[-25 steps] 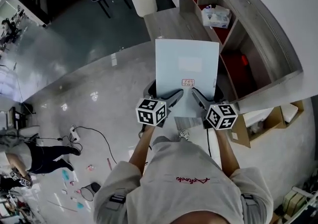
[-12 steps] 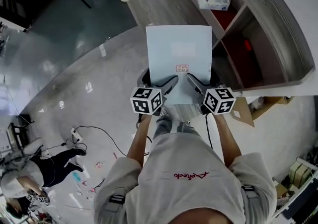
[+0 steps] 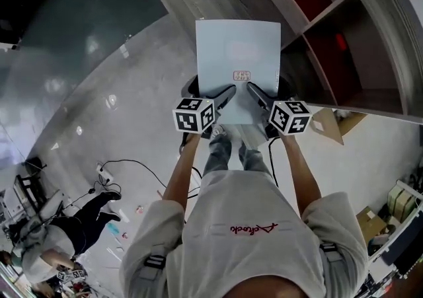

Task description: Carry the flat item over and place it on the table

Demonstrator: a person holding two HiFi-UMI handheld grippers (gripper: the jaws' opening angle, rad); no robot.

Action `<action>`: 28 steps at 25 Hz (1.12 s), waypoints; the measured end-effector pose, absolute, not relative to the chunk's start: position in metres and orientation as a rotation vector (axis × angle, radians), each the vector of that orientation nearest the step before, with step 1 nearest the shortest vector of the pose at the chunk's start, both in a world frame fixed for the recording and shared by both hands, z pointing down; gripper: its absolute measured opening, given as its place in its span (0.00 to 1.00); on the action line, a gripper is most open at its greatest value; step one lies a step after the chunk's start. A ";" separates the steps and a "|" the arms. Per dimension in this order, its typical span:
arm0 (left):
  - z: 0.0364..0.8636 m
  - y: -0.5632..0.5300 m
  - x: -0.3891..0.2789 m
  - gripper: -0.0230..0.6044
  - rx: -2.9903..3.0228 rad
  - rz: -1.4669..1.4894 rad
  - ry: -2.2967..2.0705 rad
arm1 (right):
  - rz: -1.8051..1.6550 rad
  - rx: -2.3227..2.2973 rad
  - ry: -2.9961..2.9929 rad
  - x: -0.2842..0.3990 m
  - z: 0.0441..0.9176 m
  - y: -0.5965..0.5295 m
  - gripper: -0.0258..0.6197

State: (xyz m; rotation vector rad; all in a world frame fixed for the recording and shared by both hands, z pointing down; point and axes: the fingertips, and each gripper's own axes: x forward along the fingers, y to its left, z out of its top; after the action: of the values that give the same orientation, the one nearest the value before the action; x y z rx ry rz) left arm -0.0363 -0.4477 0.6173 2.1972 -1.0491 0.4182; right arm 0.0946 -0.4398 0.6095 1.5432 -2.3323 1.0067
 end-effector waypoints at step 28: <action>0.779 -0.523 0.015 0.90 1.895 0.592 -0.899 | 1.352 1.424 -2.014 0.144 0.769 -0.513 0.75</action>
State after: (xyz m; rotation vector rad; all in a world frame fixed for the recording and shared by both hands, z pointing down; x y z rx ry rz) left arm 0.0154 -0.5229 0.7785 1.8947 -0.8990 0.5925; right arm 0.1442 -0.5134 0.7695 1.4243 -2.0143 1.3516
